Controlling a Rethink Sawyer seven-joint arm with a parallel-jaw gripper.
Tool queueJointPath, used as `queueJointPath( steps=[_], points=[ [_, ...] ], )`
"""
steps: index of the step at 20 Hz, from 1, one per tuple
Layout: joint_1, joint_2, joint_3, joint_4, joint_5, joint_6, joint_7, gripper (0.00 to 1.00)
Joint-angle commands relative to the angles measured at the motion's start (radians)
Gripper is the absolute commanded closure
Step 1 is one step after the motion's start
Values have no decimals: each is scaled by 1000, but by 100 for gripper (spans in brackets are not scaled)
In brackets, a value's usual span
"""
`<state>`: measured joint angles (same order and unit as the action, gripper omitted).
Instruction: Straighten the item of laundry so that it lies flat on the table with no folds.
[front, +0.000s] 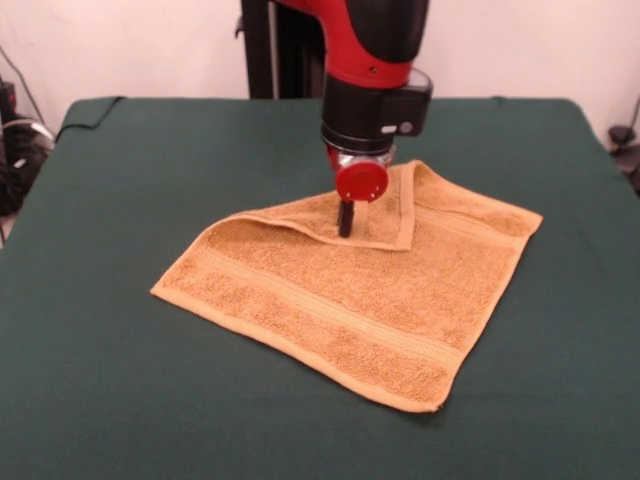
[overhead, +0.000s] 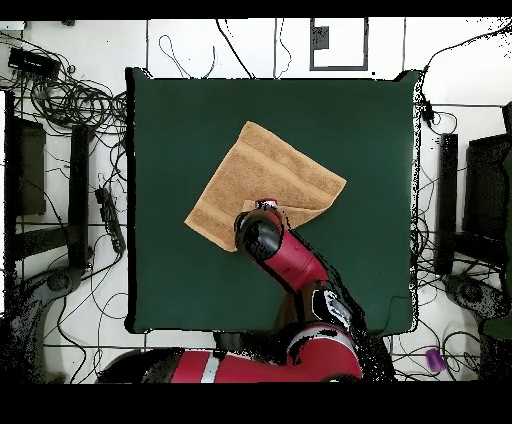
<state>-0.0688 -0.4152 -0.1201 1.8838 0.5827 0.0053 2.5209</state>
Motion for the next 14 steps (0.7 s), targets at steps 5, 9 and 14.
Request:
queueJointPath(
  steps=[5,9,14],
  points=[
    [43,105,64,-43,54,42,171,100],
    [49,87,54,-34,53,60,171,100],
    [46,20,31,12,29,121,154,100]
  ],
)
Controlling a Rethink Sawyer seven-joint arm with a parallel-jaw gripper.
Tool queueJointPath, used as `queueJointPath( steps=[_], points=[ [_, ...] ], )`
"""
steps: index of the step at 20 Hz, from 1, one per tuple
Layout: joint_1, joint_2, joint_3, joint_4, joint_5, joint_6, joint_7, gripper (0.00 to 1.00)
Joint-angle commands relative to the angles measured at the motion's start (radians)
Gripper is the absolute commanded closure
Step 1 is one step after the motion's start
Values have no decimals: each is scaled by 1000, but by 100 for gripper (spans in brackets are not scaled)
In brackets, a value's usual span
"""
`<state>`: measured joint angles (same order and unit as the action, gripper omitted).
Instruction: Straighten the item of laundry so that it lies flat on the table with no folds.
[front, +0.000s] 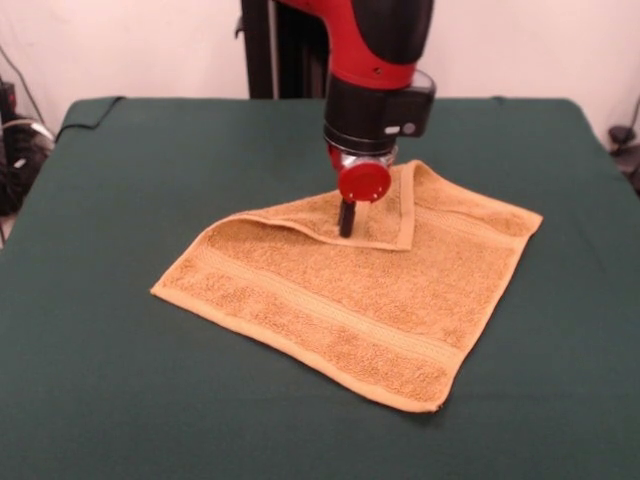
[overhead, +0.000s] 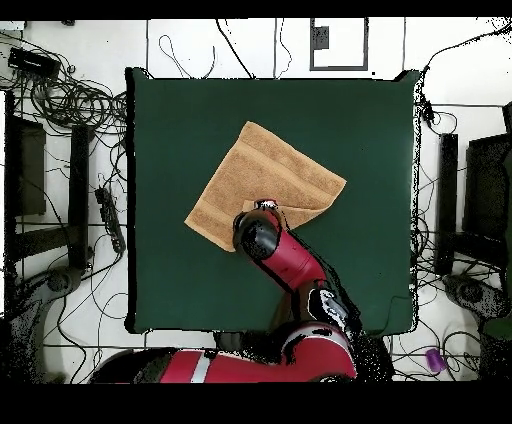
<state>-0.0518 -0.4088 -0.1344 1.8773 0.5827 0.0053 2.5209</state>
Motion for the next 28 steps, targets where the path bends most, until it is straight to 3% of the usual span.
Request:
queueJointPath(
  steps=[1,5,12,24,28],
  points=[
    [25,10,50,21,27,119,153,100],
    [17,-9,58,32,23,123,152,100],
    [72,-122,-40,49,0,312,159,100],
    [42,-113,13,74,5,241,153,100],
    [-14,-56,102,72,12,115,161,100]
  ],
)
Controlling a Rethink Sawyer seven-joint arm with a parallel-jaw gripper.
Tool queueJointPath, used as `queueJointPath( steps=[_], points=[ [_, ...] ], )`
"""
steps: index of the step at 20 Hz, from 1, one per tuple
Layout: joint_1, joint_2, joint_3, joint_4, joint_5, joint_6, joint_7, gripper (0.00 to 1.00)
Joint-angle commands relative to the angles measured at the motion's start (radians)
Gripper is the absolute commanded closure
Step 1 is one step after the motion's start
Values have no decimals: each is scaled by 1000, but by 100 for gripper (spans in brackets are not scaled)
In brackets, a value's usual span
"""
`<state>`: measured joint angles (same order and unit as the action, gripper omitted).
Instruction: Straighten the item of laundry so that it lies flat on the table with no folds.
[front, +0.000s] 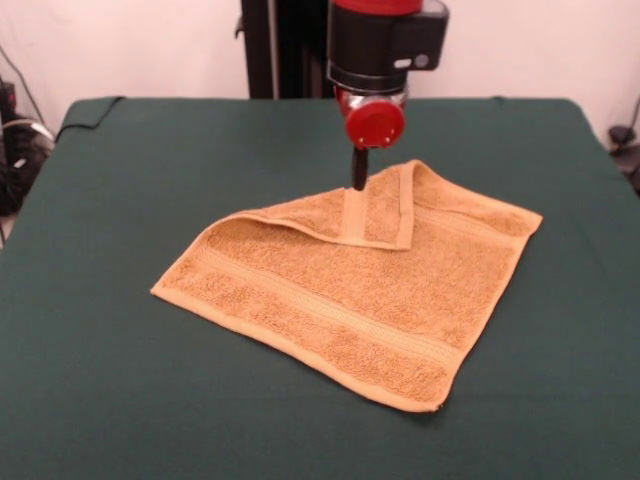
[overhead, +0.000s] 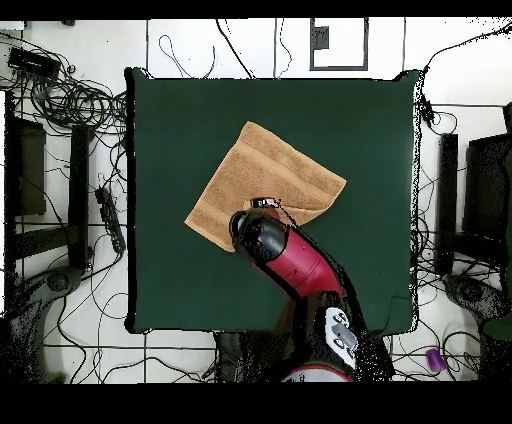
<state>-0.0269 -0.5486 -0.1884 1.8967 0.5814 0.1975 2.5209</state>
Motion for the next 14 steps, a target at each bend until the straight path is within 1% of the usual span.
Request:
queueJointPath(
  steps=[1,6,14],
  points=[
    [-41,92,164,48,15,-89,166,100],
    [-49,120,199,26,33,-120,193,100],
    [-41,144,211,2,51,-158,215,100]
  ],
)
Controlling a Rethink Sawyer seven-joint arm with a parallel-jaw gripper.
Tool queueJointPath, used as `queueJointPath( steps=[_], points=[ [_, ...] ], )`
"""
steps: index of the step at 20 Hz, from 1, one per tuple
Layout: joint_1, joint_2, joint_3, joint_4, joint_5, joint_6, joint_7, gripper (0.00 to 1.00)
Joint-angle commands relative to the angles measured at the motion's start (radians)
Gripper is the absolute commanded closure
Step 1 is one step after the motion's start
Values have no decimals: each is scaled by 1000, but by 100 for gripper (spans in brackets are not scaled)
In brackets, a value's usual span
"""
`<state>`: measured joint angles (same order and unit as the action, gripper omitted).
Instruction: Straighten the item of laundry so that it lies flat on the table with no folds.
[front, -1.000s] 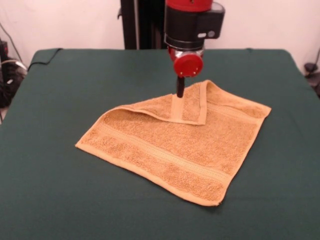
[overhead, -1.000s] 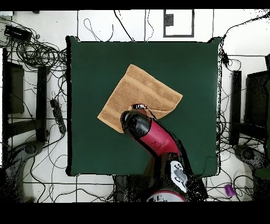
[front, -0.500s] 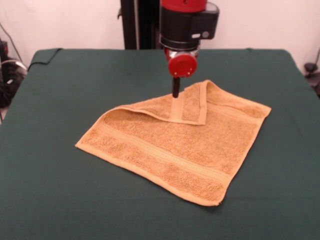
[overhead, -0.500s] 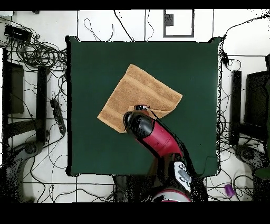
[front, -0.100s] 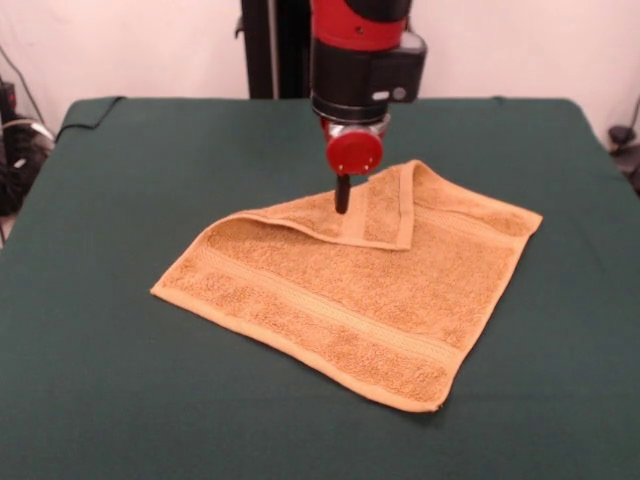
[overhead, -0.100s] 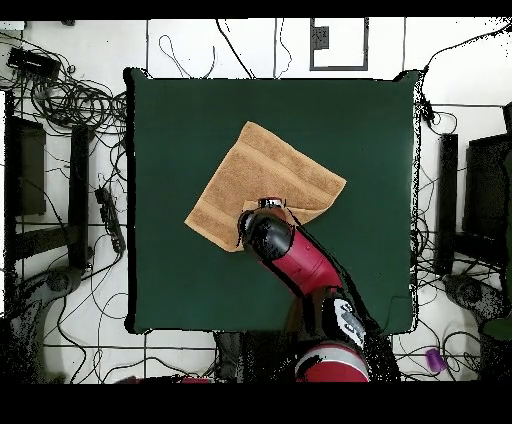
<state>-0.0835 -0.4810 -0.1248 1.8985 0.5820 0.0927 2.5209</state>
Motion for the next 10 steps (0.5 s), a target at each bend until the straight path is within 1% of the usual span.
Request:
queueJointPath(
  steps=[1,6,8,10],
  points=[
    [17,77,148,0,54,-57,220,0],
    [35,77,134,-7,75,-30,228,0],
    [63,74,95,-20,78,11,216,0],
    [54,69,104,-15,76,7,214,0]
  ],
)
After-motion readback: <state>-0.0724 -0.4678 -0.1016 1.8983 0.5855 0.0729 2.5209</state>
